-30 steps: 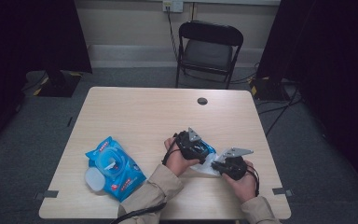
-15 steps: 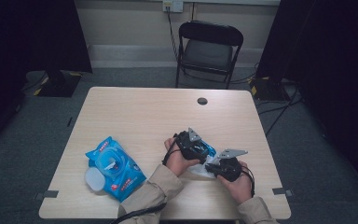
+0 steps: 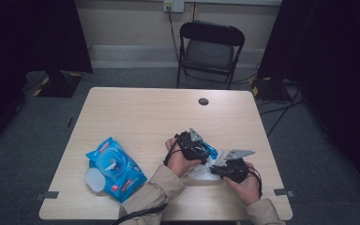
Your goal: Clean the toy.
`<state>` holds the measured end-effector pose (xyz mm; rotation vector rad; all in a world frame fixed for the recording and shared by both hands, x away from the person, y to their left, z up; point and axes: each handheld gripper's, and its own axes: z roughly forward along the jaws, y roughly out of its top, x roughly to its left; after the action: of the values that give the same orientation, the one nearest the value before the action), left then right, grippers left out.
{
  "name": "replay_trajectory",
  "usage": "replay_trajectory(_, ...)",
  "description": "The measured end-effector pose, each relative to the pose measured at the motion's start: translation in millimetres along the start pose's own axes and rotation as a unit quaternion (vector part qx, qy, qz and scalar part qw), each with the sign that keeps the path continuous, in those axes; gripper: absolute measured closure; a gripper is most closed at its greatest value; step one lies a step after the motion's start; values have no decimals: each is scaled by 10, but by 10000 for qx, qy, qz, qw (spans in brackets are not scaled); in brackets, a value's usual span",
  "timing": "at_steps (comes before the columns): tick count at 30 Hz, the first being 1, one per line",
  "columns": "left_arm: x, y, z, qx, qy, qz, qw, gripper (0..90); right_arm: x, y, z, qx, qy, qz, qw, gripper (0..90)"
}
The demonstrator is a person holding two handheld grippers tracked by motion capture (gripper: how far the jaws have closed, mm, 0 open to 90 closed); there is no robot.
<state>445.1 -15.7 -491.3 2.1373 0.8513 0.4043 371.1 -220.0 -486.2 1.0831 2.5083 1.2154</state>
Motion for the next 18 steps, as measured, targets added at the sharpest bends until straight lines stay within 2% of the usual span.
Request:
replay_trajectory(5,-1,4,1,12,2,4,10000,0,-174,-12,-192,-151,-184,161,9996,870)
replay_trajectory(10,-2,1,0,8,-1,3,10000,0,-348,21,-326,-357,-489,310,9977,871)
replay_trajectory(14,-3,2,0,13,-1,4,10000,0,-486,61,-324,-423,-710,418,9957,871)
replay_trajectory(18,-3,9,-1,50,-1,13,10000,0,-597,104,-219,-368,-962,512,9934,871)
